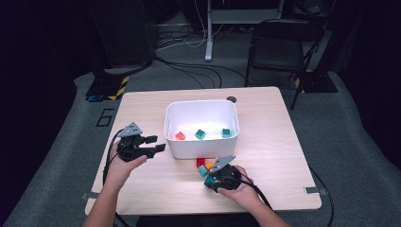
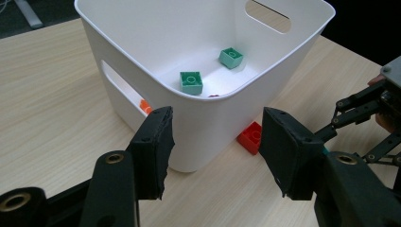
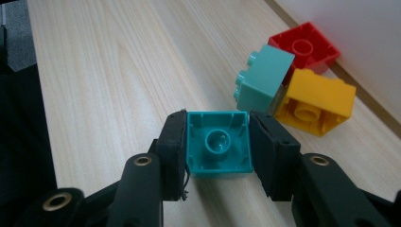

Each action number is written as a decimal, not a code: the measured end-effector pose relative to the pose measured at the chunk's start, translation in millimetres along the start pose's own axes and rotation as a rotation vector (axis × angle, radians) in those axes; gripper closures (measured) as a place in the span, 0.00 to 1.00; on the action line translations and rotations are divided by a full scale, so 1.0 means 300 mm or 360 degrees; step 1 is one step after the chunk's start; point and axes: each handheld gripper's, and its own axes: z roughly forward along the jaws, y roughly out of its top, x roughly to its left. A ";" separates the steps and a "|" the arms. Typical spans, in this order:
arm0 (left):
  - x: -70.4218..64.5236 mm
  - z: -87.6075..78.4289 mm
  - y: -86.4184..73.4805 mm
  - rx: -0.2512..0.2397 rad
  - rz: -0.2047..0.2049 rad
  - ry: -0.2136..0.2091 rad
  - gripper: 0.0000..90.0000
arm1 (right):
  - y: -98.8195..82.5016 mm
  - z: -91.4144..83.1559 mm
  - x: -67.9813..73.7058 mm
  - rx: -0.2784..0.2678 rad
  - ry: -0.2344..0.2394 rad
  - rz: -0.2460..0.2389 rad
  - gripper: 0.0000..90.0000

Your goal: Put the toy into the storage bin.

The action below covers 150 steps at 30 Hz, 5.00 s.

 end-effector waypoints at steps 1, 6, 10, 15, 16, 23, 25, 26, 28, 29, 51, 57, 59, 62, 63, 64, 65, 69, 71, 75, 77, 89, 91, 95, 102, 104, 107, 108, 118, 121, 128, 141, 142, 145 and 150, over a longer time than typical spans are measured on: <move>0.000 0.000 0.000 0.0000 0.0000 0.0001 0.50 | 0.006 -0.006 0.001 -0.0005 -0.0002 -0.0011 0.65; -0.001 -0.003 0.002 0.0003 0.0007 -0.0001 0.50 | 0.025 -0.032 0.002 -0.0028 -0.0009 0.0001 0.65; -0.001 -0.007 0.002 -0.0007 0.0003 0.0005 0.50 | 0.049 -0.071 -0.005 -0.0053 0.0021 0.0024 0.65; 0.005 -0.007 -0.001 -0.0007 -0.0003 0.0012 0.50 | 0.085 -0.124 -0.010 -0.0065 0.0030 0.0017 0.65; 0.005 -0.006 -0.001 -0.0006 -0.0002 0.0013 0.50 | 0.093 -0.133 -0.010 -0.0063 0.0029 0.0014 0.65; 0.004 -0.005 -0.001 -0.0002 -0.0005 0.0017 0.49 | 0.150 -0.205 -0.016 -0.0073 0.0040 -0.0009 0.65; 0.006 -0.004 -0.002 -0.0004 -0.0007 0.0018 0.49 | 0.176 -0.235 -0.021 -0.0080 0.0035 -0.0017 0.65; 0.006 -0.004 -0.002 -0.0003 -0.0006 0.0017 0.49 | 0.176 -0.235 -0.021 -0.0080 0.0035 -0.0017 0.65; 0.005 -0.006 -0.001 -0.0002 -0.0003 0.0016 0.49 | 0.188 -0.249 -0.027 -0.0084 0.0041 -0.0018 0.65; 0.005 -0.006 -0.001 -0.0007 -0.0001 0.0015 0.49 | 0.195 -0.257 -0.030 -0.0083 0.0044 -0.0011 0.65; 0.013 -0.031 0.004 -0.0040 -0.0001 0.0025 0.48 | 0.409 -0.351 -0.146 -0.0146 -0.0076 -0.0015 0.65; 0.017 -0.038 0.005 -0.0050 -0.0008 0.0023 0.48 | 0.446 -0.322 -0.202 -0.0161 -0.0130 0.0023 0.65; 0.018 -0.037 0.004 -0.0054 -0.0014 0.0023 0.48 | 0.460 -0.306 -0.219 -0.0153 -0.0141 0.0037 0.65; 0.017 -0.038 0.004 -0.0054 -0.0007 0.0027 0.48 | 0.482 -0.279 -0.245 -0.0140 -0.0157 0.0029 0.65; 0.016 -0.039 0.005 -0.0052 -0.0006 0.0028 0.48 | 0.490 -0.268 -0.255 -0.0129 -0.0164 0.0029 0.65; 0.016 -0.040 0.006 -0.0053 -0.0002 0.0028 0.48 | 0.495 -0.261 -0.260 -0.0117 -0.0161 0.0043 0.65; 0.015 -0.040 0.006 -0.0056 -0.0001 0.0027 0.48 | 0.501 -0.250 -0.268 -0.0112 -0.0162 0.0042 0.65; 0.015 -0.039 0.005 -0.0050 -0.0002 0.0017 0.48 | 0.531 -0.211 -0.287 -0.0104 -0.0148 0.0073 0.65; 0.016 -0.037 0.004 -0.0052 -0.0001 0.0017 0.48 | 0.552 -0.179 -0.305 -0.0112 -0.0154 0.0070 0.65; 0.019 -0.036 0.003 -0.0051 -0.0007 0.0013 0.48 | 0.572 -0.129 -0.342 -0.0087 -0.0182 0.0061 0.65; 0.019 -0.035 0.002 -0.0052 -0.0008 0.0011 0.48 | 0.576 -0.118 -0.351 -0.0080 -0.0186 0.0063 0.65; 0.019 -0.028 0.000 -0.0047 -0.0005 0.0004 0.48 | 0.596 0.001 -0.420 0.0000 -0.0201 0.0128 0.65; 0.021 -0.029 0.000 -0.0044 -0.0007 0.0003 0.48 | 0.592 0.013 -0.431 -0.0008 -0.0211 0.0152 0.65; 0.022 -0.030 -0.001 -0.0048 -0.0009 0.0007 0.48 | 0.589 0.015 -0.437 0.0013 -0.0210 0.0169 0.59; 0.025 -0.038 0.001 -0.0056 -0.0010 0.0012 0.48 | 0.589 -0.032 -0.380 0.0014 -0.0197 0.0090 0.59; 0.025 -0.039 0.001 -0.0056 -0.0015 0.0014 0.48 | 0.593 -0.065 -0.347 -0.0011 -0.0180 0.0048 0.60; 0.025 -0.036 0.000 -0.0059 -0.0019 0.0019 0.48 | 0.595 -0.114 -0.298 -0.0055 -0.0159 0.0011 0.60; 0.024 -0.036 0.000 -0.0059 -0.0019 0.0020 0.48 | 0.594 -0.129 -0.284 -0.0071 -0.0150 -0.0019 0.60; 0.024 -0.035 0.000 -0.0058 -0.0018 0.0022 0.48 | 0.519 -0.219 -0.154 -0.0144 -0.0117 -0.0077 0.60; 0.023 -0.033 -0.001 -0.0061 -0.0020 0.0024 0.48 | 0.474 -0.222 -0.133 -0.0154 -0.0124 -0.0059 0.60; 0.023 -0.031 -0.001 -0.0045 -0.0016 0.0028 0.48 | 0.400 -0.211 -0.089 -0.0168 -0.0082 -0.0057 0.60; 0.025 -0.031 -0.003 -0.0045 -0.0017 0.0031 0.48 | 0.234 -0.098 -0.052 -0.0104 -0.0090 -0.0007 0.60; 0.025 -0.030 -0.003 -0.0047 -0.0017 0.0031 0.48 | 0.222 -0.084 -0.051 -0.0099 -0.0094 -0.0014 0.60; 0.025 -0.029 -0.004 -0.0043 -0.0021 0.0030 0.48 | 0.201 -0.060 -0.044 -0.0078 -0.0099 -0.0001 0.60; 0.025 -0.026 -0.005 -0.0036 -0.0019 0.0029 0.48 | 0.170 -0.016 -0.043 -0.0042 -0.0115 -0.0012 0.60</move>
